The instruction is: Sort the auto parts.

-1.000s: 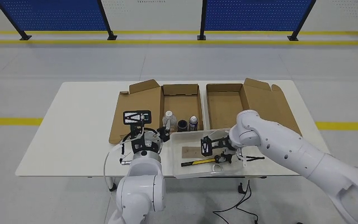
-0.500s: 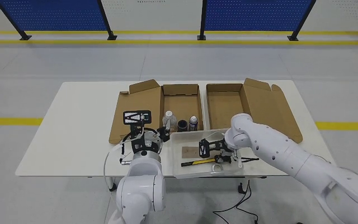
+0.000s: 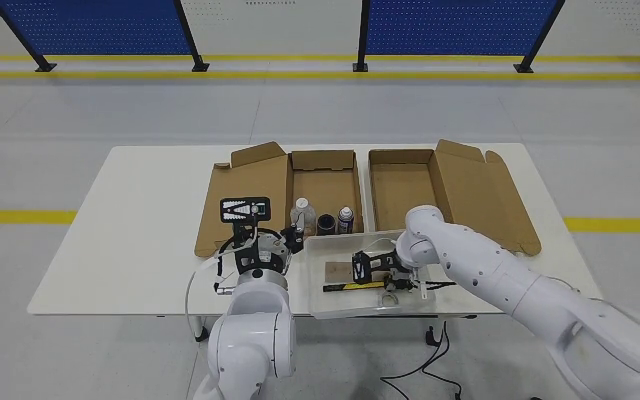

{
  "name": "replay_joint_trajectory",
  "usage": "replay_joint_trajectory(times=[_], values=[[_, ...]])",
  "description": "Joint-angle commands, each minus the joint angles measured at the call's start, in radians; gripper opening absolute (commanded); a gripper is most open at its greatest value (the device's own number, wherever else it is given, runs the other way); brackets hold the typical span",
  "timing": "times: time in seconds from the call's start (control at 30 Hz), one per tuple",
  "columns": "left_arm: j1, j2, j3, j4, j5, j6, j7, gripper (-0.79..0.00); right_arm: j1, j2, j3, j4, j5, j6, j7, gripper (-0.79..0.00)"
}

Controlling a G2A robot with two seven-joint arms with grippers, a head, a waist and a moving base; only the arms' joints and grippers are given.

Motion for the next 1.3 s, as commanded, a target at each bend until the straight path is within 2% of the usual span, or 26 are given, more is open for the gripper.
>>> replay_joint_trajectory(times=[0.0, 0.5, 0.53, 0.73, 1.27], values=[[0.0, 0.0, 0.0, 0.0, 0.0, 0.0, 0.0, 0.0, -0.004, -0.006, 0.0, 0.007, -0.004, -0.002, -0.002, -0.456], [0.0, 0.0, 0.0, 0.0, 0.0, 0.0, 0.0, 0.0, -0.013, -0.036, 0.0, 0.065, -0.008, -0.017, -0.017, -0.489], [0.0, 0.0, 0.0, 0.0, 0.0, 0.0, 0.0, 0.0, -0.014, -0.037, 0.0, 0.067, -0.008, -0.017, -0.017, -0.508], [0.0, 0.0, 0.0, 0.0, 0.0, 0.0, 0.0, 0.0, -0.011, -0.04, 0.0, 0.073, -0.001, -0.014, -0.014, -0.779], [0.0, 0.0, 0.0, 0.0, 0.0, 0.0, 0.0, 0.0, 0.037, -0.002, 0.0, -0.012, 0.087, 0.023, 0.022, -0.785]])
